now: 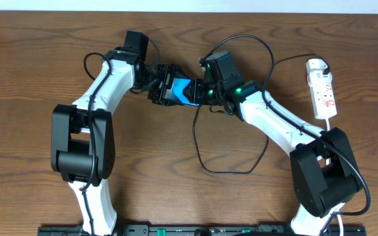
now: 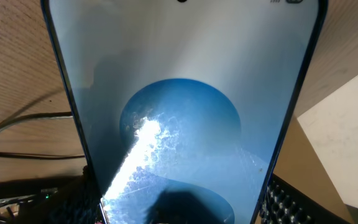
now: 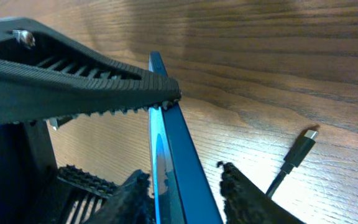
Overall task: Plug charger to phone and switch on socket
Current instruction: 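Close the right gripper on the phone's right edge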
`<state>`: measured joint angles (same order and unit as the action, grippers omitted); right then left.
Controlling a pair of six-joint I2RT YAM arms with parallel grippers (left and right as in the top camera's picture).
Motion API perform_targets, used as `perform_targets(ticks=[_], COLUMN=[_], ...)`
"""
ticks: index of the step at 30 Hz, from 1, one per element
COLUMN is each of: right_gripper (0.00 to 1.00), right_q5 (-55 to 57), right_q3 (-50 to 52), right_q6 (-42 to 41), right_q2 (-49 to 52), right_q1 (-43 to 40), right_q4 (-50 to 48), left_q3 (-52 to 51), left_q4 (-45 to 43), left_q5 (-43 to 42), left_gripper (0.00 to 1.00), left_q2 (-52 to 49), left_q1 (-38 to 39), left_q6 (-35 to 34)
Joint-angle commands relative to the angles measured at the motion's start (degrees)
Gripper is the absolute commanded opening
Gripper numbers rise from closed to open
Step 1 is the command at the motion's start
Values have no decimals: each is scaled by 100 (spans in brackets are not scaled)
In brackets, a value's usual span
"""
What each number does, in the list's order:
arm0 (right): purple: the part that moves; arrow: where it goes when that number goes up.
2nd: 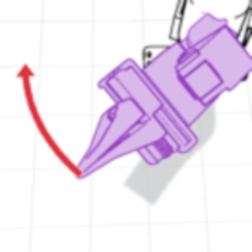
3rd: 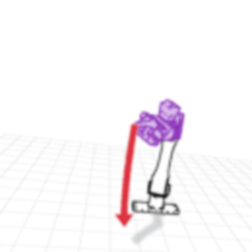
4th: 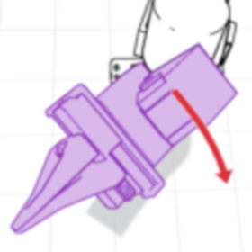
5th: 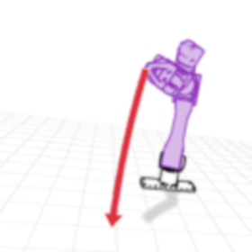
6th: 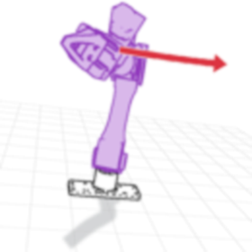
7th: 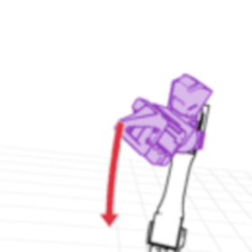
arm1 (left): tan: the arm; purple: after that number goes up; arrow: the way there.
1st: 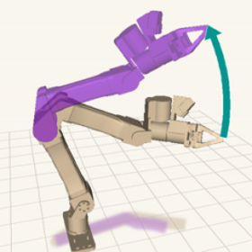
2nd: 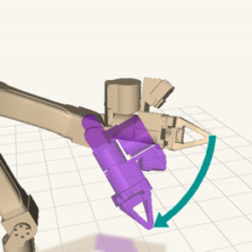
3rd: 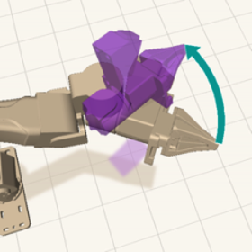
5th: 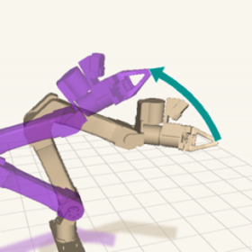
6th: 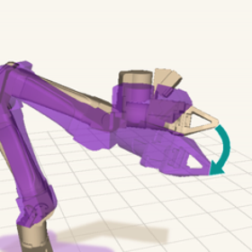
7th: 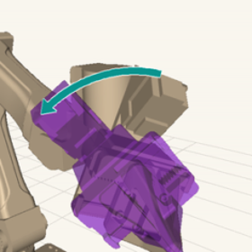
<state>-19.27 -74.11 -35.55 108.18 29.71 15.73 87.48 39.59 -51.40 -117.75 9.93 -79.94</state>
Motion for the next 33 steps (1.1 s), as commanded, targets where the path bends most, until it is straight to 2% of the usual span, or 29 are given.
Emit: perform_targets(ticks=[1, 14, 29, 33], right_gripper=[34, 24, 1, 1], right_q5=[33, 31, 31, 24], right_q3=[-79, -79, -79, -79], right_q6=[20, -68, -116, -149], right_q2=[59, 59, 59, 59], right_q1=[37, 37, 26, -4], right_q4=[-15, -15, -42, -59], left_q3=[127, 127, 127, 127], left_q4=[-7, -7, -7, -7], left_q5=[-262, -260, -260, -260], left_gripper=[48, 48, 48, 48], left_q2=[96, 96, 96, 96], left_q1=[17, 17, 17, 17], left_q6=[-79, -76, -79, -76])
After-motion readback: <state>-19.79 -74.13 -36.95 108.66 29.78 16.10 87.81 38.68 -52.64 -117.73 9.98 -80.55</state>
